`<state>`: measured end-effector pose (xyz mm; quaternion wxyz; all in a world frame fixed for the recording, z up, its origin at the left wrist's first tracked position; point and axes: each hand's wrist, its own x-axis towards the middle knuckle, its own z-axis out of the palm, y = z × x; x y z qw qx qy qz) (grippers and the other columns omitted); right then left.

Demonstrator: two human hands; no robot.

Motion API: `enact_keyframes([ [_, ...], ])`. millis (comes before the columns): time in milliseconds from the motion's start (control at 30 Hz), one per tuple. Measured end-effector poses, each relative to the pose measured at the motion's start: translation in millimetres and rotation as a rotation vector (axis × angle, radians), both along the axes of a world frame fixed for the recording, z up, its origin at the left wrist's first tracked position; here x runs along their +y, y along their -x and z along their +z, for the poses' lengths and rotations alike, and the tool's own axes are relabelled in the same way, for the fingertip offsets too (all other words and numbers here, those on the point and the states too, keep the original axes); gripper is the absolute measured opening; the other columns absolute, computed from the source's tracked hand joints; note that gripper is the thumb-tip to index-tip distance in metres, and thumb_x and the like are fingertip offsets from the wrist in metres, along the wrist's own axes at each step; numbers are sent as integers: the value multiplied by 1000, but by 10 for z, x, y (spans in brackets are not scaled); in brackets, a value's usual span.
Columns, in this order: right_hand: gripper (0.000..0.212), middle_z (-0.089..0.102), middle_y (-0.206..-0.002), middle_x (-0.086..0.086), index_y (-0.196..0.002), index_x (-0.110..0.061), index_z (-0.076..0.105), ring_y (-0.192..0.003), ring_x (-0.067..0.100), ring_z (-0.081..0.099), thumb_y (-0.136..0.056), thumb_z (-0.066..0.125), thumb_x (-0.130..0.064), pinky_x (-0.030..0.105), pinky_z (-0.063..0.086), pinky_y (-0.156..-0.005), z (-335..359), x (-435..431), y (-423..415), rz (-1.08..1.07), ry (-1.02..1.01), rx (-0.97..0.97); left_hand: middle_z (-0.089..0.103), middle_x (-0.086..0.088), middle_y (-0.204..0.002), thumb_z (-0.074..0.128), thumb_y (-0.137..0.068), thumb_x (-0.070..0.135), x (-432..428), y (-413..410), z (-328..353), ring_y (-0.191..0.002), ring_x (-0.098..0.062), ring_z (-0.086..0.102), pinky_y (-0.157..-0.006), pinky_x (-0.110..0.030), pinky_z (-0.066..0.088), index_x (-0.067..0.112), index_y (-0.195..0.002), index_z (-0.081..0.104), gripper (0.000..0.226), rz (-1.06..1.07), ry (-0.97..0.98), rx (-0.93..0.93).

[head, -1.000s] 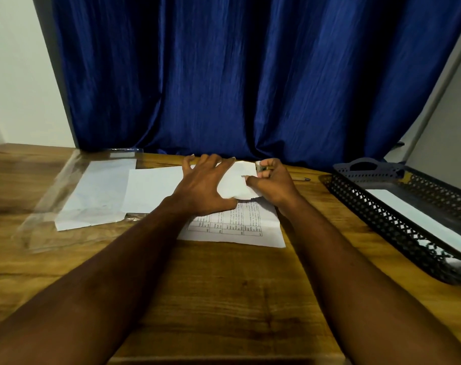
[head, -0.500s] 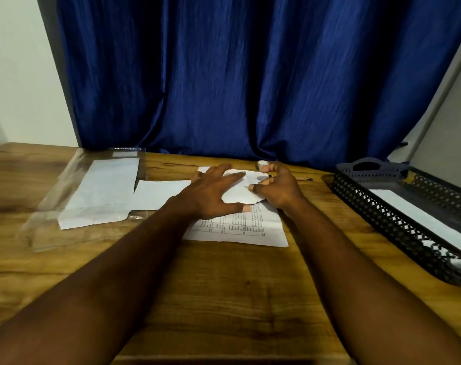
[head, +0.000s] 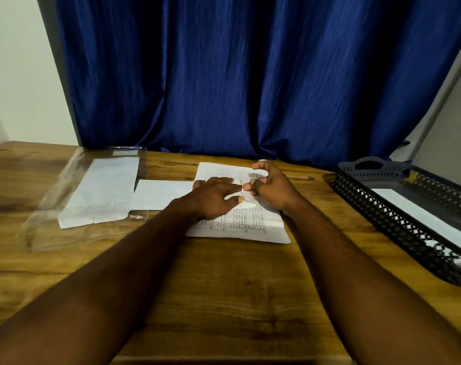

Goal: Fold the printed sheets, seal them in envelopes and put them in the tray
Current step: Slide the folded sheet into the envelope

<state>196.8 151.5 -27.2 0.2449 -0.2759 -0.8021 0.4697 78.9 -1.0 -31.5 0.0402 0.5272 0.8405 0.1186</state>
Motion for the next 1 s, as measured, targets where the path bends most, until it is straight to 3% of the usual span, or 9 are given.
enact_keyframes([
  [100, 49, 79, -92, -1, -131, -29, 55, -86, 12, 75, -93, 79, -9, 29, 62, -79, -91, 45, 7, -24, -157, 20, 19, 6, -175, 39, -107, 62, -5, -1, -5, -161, -23, 15, -126, -55, 10, 42, -165, 21, 64, -1, -22, -12],
  [167, 47, 78, -87, -3, -129, -24, 58, -85, 10, 75, -91, 80, -5, 30, 62, -83, -141, 60, 27, -73, -204, 61, 16, 6, -175, 38, -108, 59, -9, -4, 7, -161, -25, 12, -126, -58, 8, 48, -165, 14, 63, -23, -9, -11],
  [367, 37, 77, -85, -3, -113, -27, 64, -78, 11, 75, -89, 79, -2, 34, 63, -68, -194, 113, 117, -41, -275, 60, 17, 9, -175, 33, -109, 59, -7, -19, 10, -162, -21, 8, -126, -59, 3, 48, -160, 33, 52, -16, 12, 1],
  [467, 29, 73, -81, -5, -107, -20, 69, -72, 5, 69, -86, 78, -2, 31, 58, -70, -171, 187, 72, 36, -303, 38, 19, 10, -174, 35, -108, 59, -4, -16, 9, -161, -20, 10, -126, -59, 5, 47, -160, 35, 52, -6, -1, 2],
  [600, 51, 72, -105, -3, -122, -24, 67, -89, 6, 64, -79, 93, -22, 25, 55, -81, -33, 228, -126, 130, -296, -57, 21, 10, -173, 37, -109, 58, 4, -23, 20, -161, -19, 12, -126, -59, 5, 47, -159, 37, 52, 1, -8, -3],
  [733, 69, 64, -122, -8, -134, -29, 62, -109, 2, 58, -75, 96, -23, 18, 47, -85, 133, 202, -313, 234, -209, -192, 21, 10, -173, 37, -108, 59, 17, -9, 4, -161, -20, 12, -126, -59, 4, 47, -159, 38, 52, 8, -13, -6],
  [867, 64, 65, -128, -11, -130, -32, 66, -121, 6, 59, -74, 97, -27, 22, 50, -91, 117, 204, -364, 245, -200, -238, 23, 11, -173, 37, -105, 65, 33, -2, -20, -160, -19, 14, -126, -59, 6, 47, -157, 41, 55, 6, -33, -17],
  [1000, 44, 70, -109, -12, -112, -30, 71, -105, 8, 66, -76, 94, -41, 31, 57, -90, -71, 159, -204, 12, -311, -150, 27, 12, -171, 42, -97, 78, 45, 28, -40, -159, -18, 18, -125, -59, 10, 44, -155, 45, 67, 7, -54, -22],
])
